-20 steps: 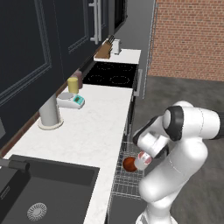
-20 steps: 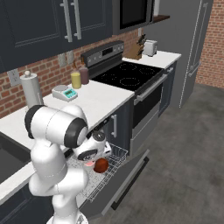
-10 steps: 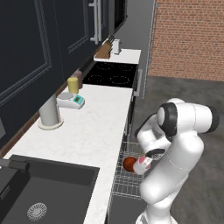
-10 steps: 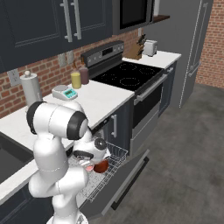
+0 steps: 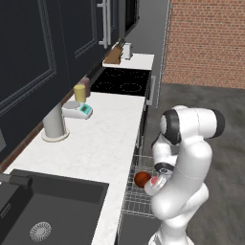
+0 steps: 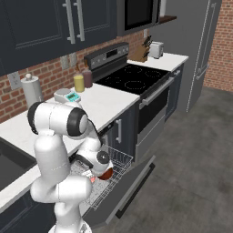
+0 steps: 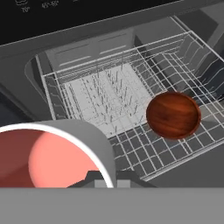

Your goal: Pick up the cup and bowl from the counter, place them in the dishwasher, and close the dishwasher door.

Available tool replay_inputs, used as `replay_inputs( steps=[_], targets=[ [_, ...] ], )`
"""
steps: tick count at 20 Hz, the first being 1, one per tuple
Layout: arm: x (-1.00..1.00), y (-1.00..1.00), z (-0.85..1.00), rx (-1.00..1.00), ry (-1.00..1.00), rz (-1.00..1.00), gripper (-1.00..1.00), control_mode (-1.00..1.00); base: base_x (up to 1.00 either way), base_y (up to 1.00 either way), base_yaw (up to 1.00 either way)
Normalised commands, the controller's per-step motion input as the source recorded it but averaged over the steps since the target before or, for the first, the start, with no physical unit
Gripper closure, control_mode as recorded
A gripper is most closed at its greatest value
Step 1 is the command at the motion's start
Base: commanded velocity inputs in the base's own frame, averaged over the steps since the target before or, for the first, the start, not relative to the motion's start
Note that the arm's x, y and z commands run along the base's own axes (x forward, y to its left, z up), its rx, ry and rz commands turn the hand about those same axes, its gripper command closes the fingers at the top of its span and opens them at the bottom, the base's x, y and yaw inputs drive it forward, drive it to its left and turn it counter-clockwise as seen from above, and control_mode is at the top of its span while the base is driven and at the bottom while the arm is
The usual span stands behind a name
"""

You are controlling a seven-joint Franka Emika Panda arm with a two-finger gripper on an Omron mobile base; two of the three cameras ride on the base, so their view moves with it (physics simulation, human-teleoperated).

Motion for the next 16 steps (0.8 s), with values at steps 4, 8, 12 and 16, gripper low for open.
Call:
replay_inputs(
  steps=[4,8,12,16],
  targets=[
    [0.33,0.0,-0.09,0.0,0.0,0.05,1.0,-1.0,0.0,0.0,0.0],
    [0.41,0.0,-0.08,0.0,0.0,0.05,1.0,-1.0,0.0,0.0,0.0],
    [0.4,0.0,-0.21,0.0,0.0,0.06,1.0,-1.0,0.0,0.0,0.0],
    [0.22,0.0,-0.32,0.0,0.0,0.07,1.0,-1.0,0.0,0.0,0.0]
  ],
)
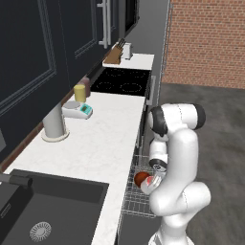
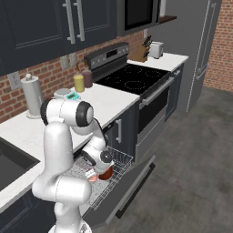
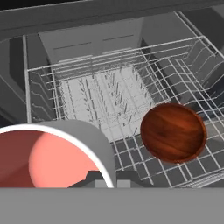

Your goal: Pick up the cup and bowl from the counter, place them in the dishwasher, and close the dishwasher door.

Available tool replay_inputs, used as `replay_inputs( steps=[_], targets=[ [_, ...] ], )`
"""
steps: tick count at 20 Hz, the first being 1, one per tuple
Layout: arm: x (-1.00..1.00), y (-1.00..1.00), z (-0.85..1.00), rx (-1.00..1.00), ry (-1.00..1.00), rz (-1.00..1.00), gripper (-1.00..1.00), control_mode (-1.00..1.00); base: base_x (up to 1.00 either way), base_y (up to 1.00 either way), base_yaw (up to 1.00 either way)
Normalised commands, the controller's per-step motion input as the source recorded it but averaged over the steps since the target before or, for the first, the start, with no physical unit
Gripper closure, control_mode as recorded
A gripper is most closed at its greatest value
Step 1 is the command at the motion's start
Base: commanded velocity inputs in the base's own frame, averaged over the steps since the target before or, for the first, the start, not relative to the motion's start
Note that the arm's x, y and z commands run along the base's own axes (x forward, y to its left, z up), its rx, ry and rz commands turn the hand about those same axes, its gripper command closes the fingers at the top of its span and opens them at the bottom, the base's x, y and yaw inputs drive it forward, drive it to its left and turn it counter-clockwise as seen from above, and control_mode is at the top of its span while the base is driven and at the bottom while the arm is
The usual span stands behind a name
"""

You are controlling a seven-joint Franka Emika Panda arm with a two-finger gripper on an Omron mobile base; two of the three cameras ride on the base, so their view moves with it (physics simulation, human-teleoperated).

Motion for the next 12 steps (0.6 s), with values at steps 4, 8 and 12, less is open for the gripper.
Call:
replay_inputs(
  steps=[4,8,12],
  targets=[
    [0.19,0.0,-0.36,0.0,0.0,0.07,1.0,-1.0,0.0,0.0,0.0],
    [0.17,0.0,-0.37,0.0,0.0,0.07,1.0,-1.0,0.0,0.0,0.0],
    [0.09,0.04,-0.28,0.0,0.0,0.05,1.0,-1.0,0.0,0.0,0.0]
  ],
)
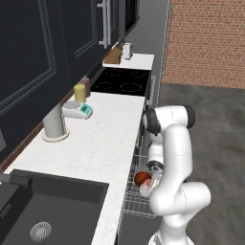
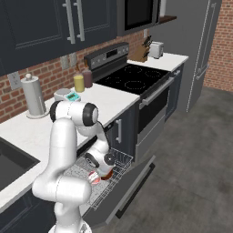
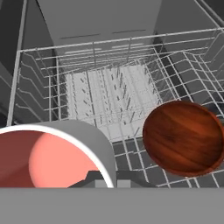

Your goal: Pick up the cup and bowl from the counter, place them in the dishwasher, and close the dishwasher door.

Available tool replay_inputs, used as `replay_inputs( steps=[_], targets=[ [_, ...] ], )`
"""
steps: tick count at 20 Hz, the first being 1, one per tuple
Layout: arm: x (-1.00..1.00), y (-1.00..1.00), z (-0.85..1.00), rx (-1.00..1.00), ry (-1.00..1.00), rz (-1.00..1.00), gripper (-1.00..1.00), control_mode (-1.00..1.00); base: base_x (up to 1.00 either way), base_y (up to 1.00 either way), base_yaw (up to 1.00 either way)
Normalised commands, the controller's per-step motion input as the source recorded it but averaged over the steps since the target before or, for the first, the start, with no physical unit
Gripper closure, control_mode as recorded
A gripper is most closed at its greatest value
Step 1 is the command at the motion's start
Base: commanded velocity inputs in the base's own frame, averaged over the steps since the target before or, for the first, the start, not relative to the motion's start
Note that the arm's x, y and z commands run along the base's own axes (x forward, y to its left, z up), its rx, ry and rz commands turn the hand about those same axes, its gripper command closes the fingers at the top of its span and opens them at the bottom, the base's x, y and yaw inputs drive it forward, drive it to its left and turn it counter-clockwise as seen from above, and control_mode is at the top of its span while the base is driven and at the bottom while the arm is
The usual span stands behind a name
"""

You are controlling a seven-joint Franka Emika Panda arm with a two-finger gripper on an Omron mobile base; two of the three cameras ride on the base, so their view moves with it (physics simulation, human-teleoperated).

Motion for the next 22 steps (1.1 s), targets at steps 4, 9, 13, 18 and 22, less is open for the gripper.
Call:
replay_inputs(
  steps=[4,9,13,18,22],
  targets=[
    [0.03,0.1,-0.27,0.0,0.0,0.04,1.0,-1.0,0.0,0.0,0.0],
    [0.05,0.12,-0.25,0.0,0.0,0.03,1.0,-1.0,0.0,0.0,0.0],
    [0.1,0.01,-0.28,0.0,0.0,0.04,1.0,-1.0,0.0,0.0,0.0],
    [0.17,0.0,-0.32,0.0,0.0,0.04,1.0,-1.0,0.0,0.0,0.0],
    [0.23,0.0,-0.3,0.0,0.0,0.03,1.0,-1.0,0.0,0.0,0.0]
  ],
)
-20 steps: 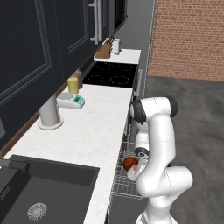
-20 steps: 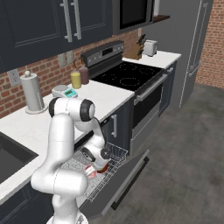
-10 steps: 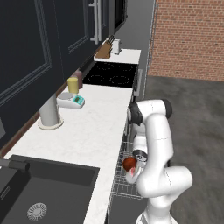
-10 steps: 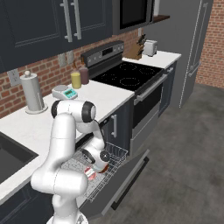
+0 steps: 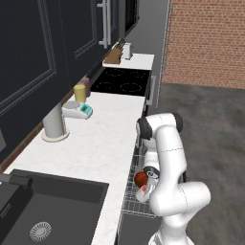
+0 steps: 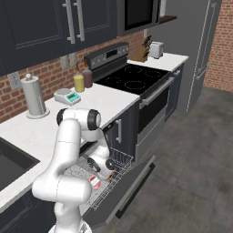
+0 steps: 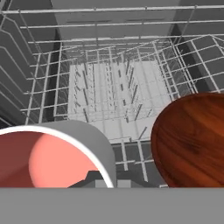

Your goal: Pick up the cup and bowl from the counter, place them in the dishwasher, and close the dishwasher door.

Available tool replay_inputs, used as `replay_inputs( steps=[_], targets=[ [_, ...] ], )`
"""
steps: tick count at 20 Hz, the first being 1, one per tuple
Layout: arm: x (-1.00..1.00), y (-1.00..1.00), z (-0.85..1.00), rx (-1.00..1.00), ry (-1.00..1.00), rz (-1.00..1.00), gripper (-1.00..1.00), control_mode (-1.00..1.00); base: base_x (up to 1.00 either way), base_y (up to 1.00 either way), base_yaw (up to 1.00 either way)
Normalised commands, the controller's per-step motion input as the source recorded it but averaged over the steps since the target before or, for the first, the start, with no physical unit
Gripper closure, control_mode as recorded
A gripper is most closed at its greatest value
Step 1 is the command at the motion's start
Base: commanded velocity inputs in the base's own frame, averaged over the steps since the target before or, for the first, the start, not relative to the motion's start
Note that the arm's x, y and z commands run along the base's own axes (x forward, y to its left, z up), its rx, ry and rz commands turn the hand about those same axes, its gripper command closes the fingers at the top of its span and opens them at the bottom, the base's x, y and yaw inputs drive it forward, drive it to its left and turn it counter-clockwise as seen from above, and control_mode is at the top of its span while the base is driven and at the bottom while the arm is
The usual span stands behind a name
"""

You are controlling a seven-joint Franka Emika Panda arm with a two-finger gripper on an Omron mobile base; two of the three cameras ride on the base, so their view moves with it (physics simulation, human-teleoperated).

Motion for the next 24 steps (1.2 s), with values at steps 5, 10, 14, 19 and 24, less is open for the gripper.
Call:
replay_inputs(
  steps=[5,10,14,19,24],
  targets=[
    [0.3,0.0,-0.29,0.0,0.0,0.02,1.0,-1.0,0.0,0.0,0.0],
    [0.29,0.0,-0.29,0.0,0.0,0.03,1.0,-1.0,0.0,0.0,0.0],
    [0.05,0.0,-0.08,0.0,0.0,0.01,-1.0,-1.0,0.0,0.0,0.0],
    [-0.33,-0.03,0.23,0.0,-0.02,0.0,-1.0,-1.0,0.0,0.0,0.0],
    [-0.29,0.0,0.52,0.0,-0.07,0.0,-1.0,-1.0,0.0,0.0,0.0]
  ],
)
